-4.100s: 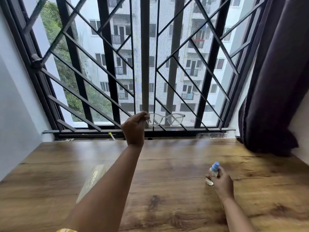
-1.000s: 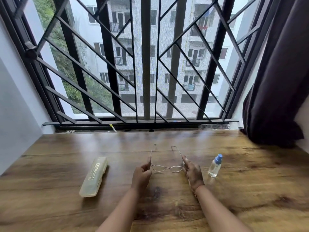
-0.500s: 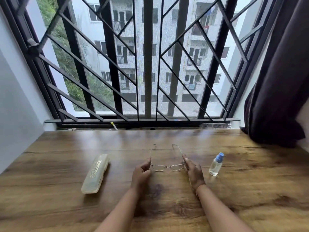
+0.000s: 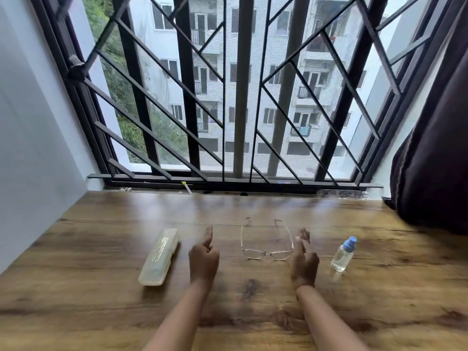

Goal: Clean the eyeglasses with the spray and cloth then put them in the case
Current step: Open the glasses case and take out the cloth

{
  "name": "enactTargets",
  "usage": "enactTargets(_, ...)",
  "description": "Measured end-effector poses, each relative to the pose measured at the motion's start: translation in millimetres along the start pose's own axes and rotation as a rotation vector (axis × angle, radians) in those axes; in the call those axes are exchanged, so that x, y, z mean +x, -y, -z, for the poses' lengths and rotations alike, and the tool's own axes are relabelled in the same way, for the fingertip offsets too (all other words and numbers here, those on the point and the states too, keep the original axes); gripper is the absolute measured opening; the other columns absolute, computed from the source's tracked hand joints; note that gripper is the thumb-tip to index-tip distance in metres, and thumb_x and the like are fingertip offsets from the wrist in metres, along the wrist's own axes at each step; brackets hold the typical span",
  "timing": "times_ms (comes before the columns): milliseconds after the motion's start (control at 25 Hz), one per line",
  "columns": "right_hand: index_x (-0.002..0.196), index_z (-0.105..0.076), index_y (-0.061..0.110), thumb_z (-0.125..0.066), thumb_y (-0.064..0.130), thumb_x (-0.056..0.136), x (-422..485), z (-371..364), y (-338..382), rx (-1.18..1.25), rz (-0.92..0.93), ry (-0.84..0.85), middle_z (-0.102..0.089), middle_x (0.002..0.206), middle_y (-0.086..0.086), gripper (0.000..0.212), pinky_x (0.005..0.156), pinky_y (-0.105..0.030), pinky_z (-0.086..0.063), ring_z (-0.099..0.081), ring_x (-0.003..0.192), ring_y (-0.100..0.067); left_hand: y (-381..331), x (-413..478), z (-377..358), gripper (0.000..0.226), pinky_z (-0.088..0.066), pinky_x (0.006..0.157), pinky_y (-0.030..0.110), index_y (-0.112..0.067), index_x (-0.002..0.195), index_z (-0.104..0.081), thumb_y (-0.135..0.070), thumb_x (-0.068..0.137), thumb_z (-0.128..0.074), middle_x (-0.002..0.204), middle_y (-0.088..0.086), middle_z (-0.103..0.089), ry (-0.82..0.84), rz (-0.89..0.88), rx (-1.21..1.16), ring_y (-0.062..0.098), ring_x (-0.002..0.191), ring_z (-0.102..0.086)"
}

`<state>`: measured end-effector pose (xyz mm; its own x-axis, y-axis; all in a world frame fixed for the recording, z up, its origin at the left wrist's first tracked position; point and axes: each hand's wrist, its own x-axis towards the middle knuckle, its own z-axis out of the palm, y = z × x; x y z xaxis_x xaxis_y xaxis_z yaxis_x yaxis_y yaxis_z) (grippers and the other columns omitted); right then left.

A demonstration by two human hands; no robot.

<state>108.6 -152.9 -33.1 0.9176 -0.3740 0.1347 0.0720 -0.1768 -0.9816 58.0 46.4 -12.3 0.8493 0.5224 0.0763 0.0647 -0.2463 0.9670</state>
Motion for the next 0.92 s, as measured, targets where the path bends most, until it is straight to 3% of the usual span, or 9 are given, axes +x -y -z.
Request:
enactTargets(120,0.129,-0.047,0.0,-0.037,0.02,0.088,-25.4,-37.4,28.9,-0.062,0.295,0.077,-0.037,0.139,-0.003,0.047,0.112,-0.022,-0.019,-0.026,0.136,-0.013,-6.2,5.8,23.9,0.057,-0.026,0.112,0.036,0.002,0.129,-0.048,0.011,0.073,-0.048,0.137,0.02,-0.046,-0.241,-0.09,0.242,0.031,0.133,-0.038)
enactTargets(240,0.129,-0.049,-0.001,-0.041,0.012,0.095,-48.0,-79.9,46.6,-0.146,0.374,0.405,-0.04,0.142,-0.009,0.037,0.108,-0.014,-0.022,-0.031,0.134,-0.013,8.3,5.7,48.6,0.056,-0.017,0.114,0.048,0.007,0.13,-0.045,-0.009,0.078,-0.056,0.138,0.028,-0.042,-0.335,-0.079,0.584,0.043,0.136,-0.025)
enactTargets(360,0.135,-0.042,0.002,-0.039,0.014,0.097,-65.5,-115.0,46.1,-0.27,0.422,0.712,-0.035,0.147,-0.011,0.04,0.107,-0.008,-0.012,-0.028,0.138,-0.012,26.8,-3.1,67.7,0.074,-0.012,0.114,0.048,0.002,0.137,-0.036,-0.034,0.079,-0.064,0.144,0.024,-0.036,-0.311,0.107,0.803,0.045,0.137,-0.019)
enactTargets(520,0.14,-0.031,0.0,-0.034,0.018,0.099,-77.9,-137.6,34.1,-0.494,0.507,0.911,-0.024,0.152,-0.016,0.046,0.111,-0.012,-0.004,-0.019,0.142,-0.017,41.7,-14.2,76.3,0.094,-0.023,0.109,0.046,0.0,0.143,-0.022,-0.031,0.071,-0.074,0.143,0.022,-0.038,-0.339,0.194,0.694,0.041,0.135,-0.026)
enactTargets(680,0.143,-0.025,0.0,-0.031,0.02,0.099,-79.4,-136.8,27.5,-0.684,0.588,0.937,-0.018,0.154,-0.018,0.048,0.114,-0.02,-0.003,-0.014,0.144,-0.02,50.1,-13.3,82.0,0.1,-0.04,0.093,0.049,0.007,0.142,-0.018,-0.009,0.064,-0.079,0.123,0.033,-0.052,-0.396,0.142,0.442,0.045,0.114,-0.047)
enactTargets(800,0.144,-0.02,0.002,-0.034,0.023,0.098,-79.2,-128.2,27.7,-0.715,0.697,0.894,-0.014,0.155,-0.017,0.053,0.116,-0.023,0.0,-0.009,0.145,-0.021,58.6,-4.6,91.5,0.109,-0.038,0.093,0.043,0.006,0.143,-0.014,-0.003,0.059,-0.082,0.114,0.022,-0.058,-0.278,0.073,0.341,0.039,0.11,-0.048)
enactTargets(920,0.146,-0.017,0.009,-0.046,0.027,0.093,-77.1,-114.8,29.7,-0.74,0.849,0.878,-0.011,0.156,-0.012,0.063,0.117,-0.032,0.004,-0.001,0.145,-0.025,64.5,4.5,102.9,0.106,-0.044,0.084,0.029,0.001,0.142,-0.026,-0.003,0.055,-0.085,0.113,0.01,-0.063,-0.043,0.04,0.263,0.024,0.097,-0.057)
